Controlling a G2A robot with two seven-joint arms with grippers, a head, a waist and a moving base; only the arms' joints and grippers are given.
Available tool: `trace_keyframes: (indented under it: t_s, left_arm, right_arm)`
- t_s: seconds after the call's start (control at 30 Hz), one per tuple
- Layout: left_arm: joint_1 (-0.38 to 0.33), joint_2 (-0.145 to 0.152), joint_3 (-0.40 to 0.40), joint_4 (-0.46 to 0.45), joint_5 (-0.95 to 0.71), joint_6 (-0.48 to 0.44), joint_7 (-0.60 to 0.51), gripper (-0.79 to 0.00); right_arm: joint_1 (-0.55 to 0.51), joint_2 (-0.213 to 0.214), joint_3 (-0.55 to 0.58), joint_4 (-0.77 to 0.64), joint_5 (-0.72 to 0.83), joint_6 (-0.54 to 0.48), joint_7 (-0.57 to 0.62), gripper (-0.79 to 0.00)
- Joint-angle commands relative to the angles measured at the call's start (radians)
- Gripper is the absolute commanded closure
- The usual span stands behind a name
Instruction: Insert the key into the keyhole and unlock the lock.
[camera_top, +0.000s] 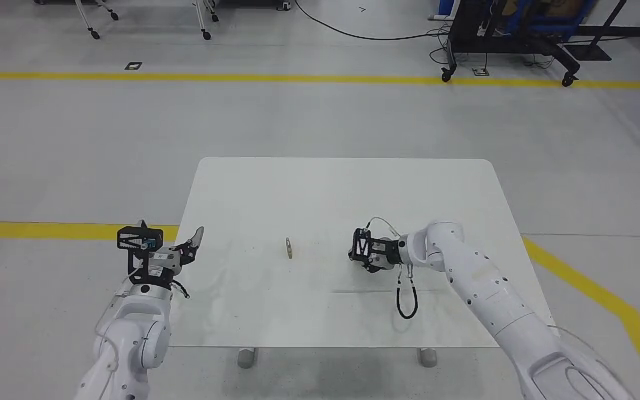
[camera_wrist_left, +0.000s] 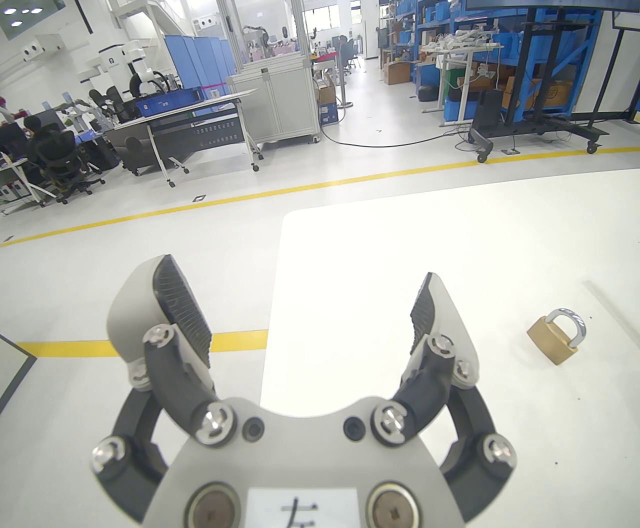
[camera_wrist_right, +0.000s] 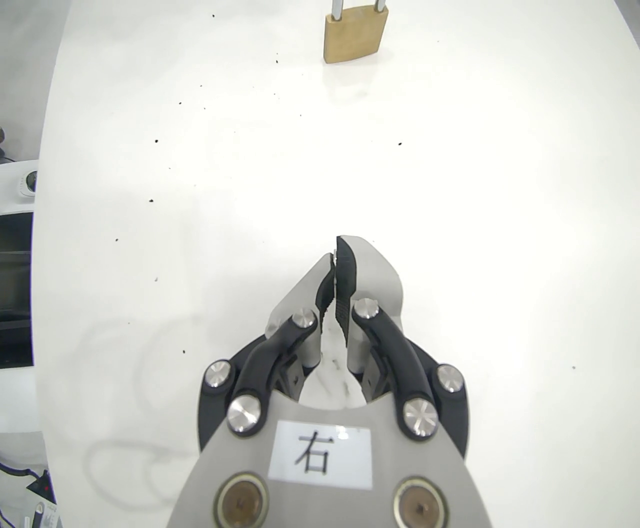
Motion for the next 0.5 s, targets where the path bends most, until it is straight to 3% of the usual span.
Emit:
trace_keyframes:
  t_s: [0.0, 0.13, 0.47]
  left_arm:
    - [0.000, 0.000, 0.000, 0.000, 0.000, 0.000, 0.000, -0.785]
    - [0.000, 0.000, 0.000, 0.000, 0.000, 0.000, 0.000, -0.785]
    - [0.000, 0.000, 0.000, 0.000, 0.000, 0.000, 0.000, -0.785]
  right_arm:
    - [-0.002, 0.007, 0.014, -0.006, -0.015, 0.000, -0.022, 0.000]
    - [-0.015, 0.020, 0.038, -0.004, -0.020, -0.011, -0.088, 0.000]
    - [-0.015, 0.020, 0.038, -0.004, -0.020, -0.011, -0.088, 0.000]
